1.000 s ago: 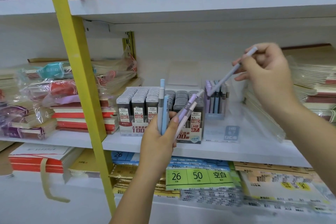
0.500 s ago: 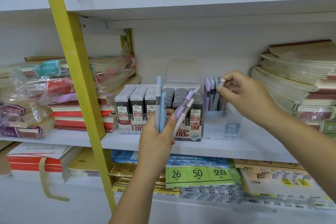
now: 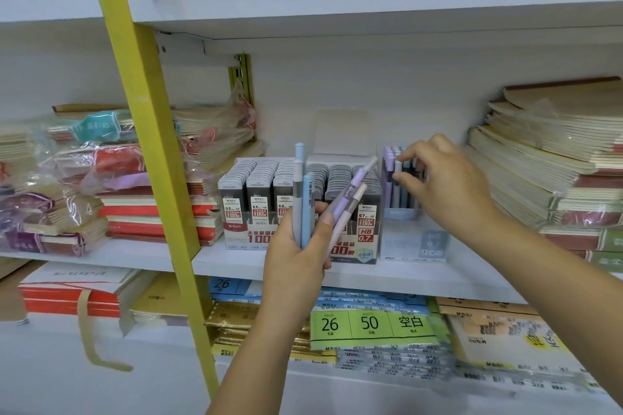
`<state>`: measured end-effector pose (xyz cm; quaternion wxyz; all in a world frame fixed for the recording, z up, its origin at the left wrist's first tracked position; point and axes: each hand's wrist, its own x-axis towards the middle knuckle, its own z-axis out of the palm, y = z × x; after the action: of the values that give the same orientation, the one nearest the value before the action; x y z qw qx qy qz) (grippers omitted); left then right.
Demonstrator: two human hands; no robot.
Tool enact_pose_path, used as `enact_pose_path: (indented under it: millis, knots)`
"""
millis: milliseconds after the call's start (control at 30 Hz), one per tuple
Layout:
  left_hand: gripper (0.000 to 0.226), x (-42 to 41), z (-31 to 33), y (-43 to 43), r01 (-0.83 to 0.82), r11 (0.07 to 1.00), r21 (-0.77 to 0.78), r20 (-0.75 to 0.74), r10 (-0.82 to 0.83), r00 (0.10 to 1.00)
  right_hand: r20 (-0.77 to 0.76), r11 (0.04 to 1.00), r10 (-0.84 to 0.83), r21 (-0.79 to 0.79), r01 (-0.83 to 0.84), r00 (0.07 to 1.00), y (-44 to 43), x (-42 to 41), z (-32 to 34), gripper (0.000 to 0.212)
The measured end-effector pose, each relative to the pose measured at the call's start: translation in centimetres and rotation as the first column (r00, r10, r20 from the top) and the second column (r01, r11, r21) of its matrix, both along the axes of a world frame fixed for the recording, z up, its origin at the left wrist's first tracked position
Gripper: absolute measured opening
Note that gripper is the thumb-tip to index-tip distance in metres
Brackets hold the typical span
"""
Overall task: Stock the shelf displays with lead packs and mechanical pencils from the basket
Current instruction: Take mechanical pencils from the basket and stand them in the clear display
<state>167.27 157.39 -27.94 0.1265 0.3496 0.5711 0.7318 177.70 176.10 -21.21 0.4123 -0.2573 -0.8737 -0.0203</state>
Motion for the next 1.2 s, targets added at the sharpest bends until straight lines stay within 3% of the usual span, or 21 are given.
enact_pose_path:
  millis: [67, 133, 167, 200, 267, 400, 433, 500, 600, 667, 767, 900, 1200]
  knots:
    - [0.005, 0.0, 0.0, -0.2, -0.004, 1.000, 0.001, -0.011, 0.004, 1.000, -0.044, 0.998, 0.032, -0.056, -0.035, 0.999, -0.7, 0.3, 0.1, 0.024]
    - [0.004, 0.0, 0.0, -0.4, 0.005, 1.000, -0.008, -0.032, -0.005, 0.999, -0.186, 0.956, 0.174, -0.205, -0.211, 0.967, -1.9, 1.0, 0.2, 0.023]
    - [0.006, 0.1, 0.1, -0.5, 0.013, 1.000, -0.020, -0.051, -0.014, 0.999, -0.295, 0.869, 0.269, -0.337, -0.363, 0.917, -2.7, 1.2, 0.5, 0.022]
    - [0.007, 0.2, 0.1, -0.4, 0.020, 0.999, -0.034, -0.066, -0.022, 0.998, -0.393, 0.721, 0.353, -0.465, -0.514, 0.849, -3.5, 1.3, 0.7, 0.023]
    - [0.005, 0.4, 0.2, -0.3, 0.037, 0.998, -0.049, -0.070, -0.040, 0.997, -0.483, 0.465, 0.444, -0.596, -0.655, 0.755, -4.8, 1.3, 0.9, 0.025]
    - [0.008, 0.6, 0.7, -0.2, 0.076, 0.995, -0.072, -0.079, -0.082, 0.994, -0.681, 0.280, 0.327, -0.593, -0.755, 0.656, -4.8, 1.1, 1.5, 0.019]
    - [0.007, 0.5, 0.7, -0.2, 0.080, 0.994, -0.074, -0.073, -0.086, 0.994, -0.720, 0.298, 0.274, -0.567, -0.768, 0.637, -4.4, 1.3, 1.8, 0.017]
    - [0.012, 0.4, 0.8, -0.3, 0.072, 0.995, -0.069, -0.049, -0.075, 0.996, -0.760, 0.425, 0.218, -0.491, -0.761, 0.612, -3.2, 1.9, 2.5, 0.014]
    - [0.011, -0.1, 0.8, -0.3, 0.023, 0.999, -0.041, -0.006, -0.023, 1.000, -0.767, 0.634, 0.290, -0.295, -0.715, 0.573, -1.7, 3.2, 3.7, 0.018]
    - [0.010, -0.2, 0.8, -0.2, -0.005, 0.999, -0.036, 0.003, 0.005, 1.000, -0.662, 0.759, 0.356, -0.207, -0.617, 0.660, -0.9, 3.8, 4.0, 0.021]
    - [0.013, -0.3, 0.9, 0.2, -0.017, 0.999, -0.046, 0.002, 0.017, 1.000, -0.352, 0.913, 0.307, -0.154, -0.379, 0.884, -0.1, 3.7, 3.6, 0.016]
    - [0.012, -0.2, 0.9, 0.6, -0.028, 0.998, -0.053, -0.020, 0.027, 0.999, -0.112, 0.957, 0.264, -0.095, -0.275, 0.958, -0.1, 3.0, 2.4, 0.014]
    - [0.013, 0.0, 1.1, 1.2, -0.002, 0.998, -0.067, -0.016, 0.001, 1.000, -0.095, 0.922, 0.273, -0.259, -0.289, 0.957, 1.0, 3.2, 1.8, 0.015]
